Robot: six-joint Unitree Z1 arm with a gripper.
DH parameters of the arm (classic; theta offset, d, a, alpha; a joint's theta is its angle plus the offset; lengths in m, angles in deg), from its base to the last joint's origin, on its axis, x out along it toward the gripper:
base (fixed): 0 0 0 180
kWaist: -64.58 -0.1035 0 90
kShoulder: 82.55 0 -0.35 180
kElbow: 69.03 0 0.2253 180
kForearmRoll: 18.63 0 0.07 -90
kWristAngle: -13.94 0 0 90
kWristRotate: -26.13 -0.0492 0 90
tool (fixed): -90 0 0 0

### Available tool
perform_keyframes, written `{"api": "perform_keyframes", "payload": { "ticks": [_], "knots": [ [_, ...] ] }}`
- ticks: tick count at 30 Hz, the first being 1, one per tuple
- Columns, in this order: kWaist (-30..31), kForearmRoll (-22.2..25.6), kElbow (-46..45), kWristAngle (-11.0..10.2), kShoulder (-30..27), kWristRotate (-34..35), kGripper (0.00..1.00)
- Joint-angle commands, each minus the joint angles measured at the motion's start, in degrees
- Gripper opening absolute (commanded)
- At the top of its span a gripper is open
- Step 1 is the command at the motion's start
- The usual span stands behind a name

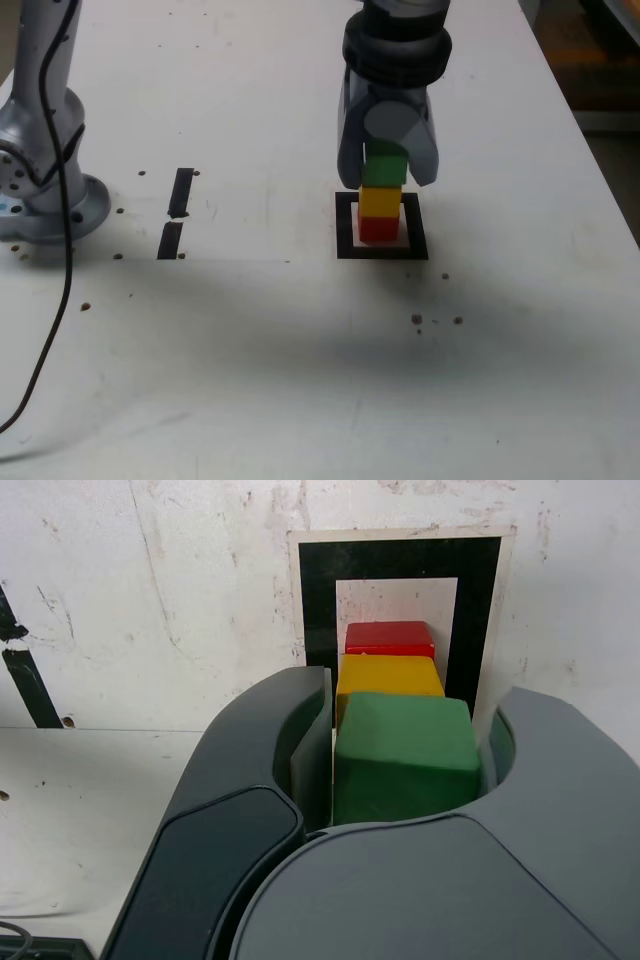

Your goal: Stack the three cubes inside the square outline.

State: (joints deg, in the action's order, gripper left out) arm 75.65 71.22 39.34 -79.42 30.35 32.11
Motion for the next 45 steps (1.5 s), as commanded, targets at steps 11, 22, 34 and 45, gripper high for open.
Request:
{"api": "perform_keyframes", "payload": {
  "ticks": [11, 22, 34, 45],
  "knots": [
    [-0.08, 0.79, -0.55, 0.19, -0.63, -0.17, 0.81],
    [-0.52, 5.51, -2.07, -6.39, -10.49, 1.99, 0.97],
    [-4.75, 1.28, -19.39, -6.14, -21.58, 3.36, 1.0],
    [-5.63, -13.88, -37.79, -4.54, -27.3, 4.21, 1.0]
  ]
}}
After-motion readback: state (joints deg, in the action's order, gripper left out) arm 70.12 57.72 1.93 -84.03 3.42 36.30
